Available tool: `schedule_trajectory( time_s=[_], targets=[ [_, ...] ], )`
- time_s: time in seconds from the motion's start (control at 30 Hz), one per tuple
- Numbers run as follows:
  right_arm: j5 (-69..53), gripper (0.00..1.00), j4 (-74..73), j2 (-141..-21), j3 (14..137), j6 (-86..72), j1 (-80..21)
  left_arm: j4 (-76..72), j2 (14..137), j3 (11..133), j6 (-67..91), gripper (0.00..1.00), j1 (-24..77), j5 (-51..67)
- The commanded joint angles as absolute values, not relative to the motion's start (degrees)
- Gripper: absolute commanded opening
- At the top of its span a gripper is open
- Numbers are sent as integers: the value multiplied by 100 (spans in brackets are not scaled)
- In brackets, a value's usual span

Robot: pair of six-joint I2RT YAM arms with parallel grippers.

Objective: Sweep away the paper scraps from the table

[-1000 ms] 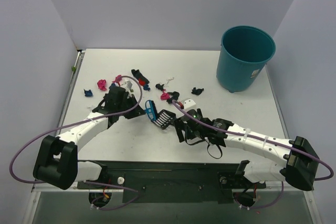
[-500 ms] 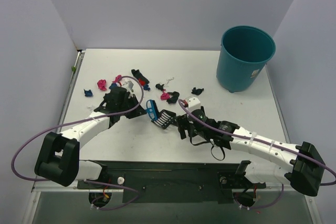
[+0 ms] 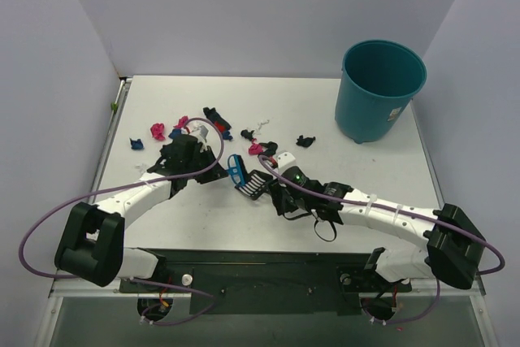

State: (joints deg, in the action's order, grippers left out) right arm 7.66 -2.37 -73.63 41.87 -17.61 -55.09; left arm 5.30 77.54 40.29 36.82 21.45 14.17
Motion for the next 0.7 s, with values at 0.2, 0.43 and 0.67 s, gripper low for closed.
schedule_trajectory(
  time_s=[0.2,0.43,0.67],
  targets=[
    [633,41,-176,-7699,4755,-1529,-5502,404,7893,4166,3568,0,2215,1441],
    [554,34,-193,-7778,4799,-1538,-5520,422,7919,4192,3577,0,2215,1441],
    [580,18,-246,-7831,4816,-1538,-5511,431,7945,4236,3568,0,2215,1459]
  ],
)
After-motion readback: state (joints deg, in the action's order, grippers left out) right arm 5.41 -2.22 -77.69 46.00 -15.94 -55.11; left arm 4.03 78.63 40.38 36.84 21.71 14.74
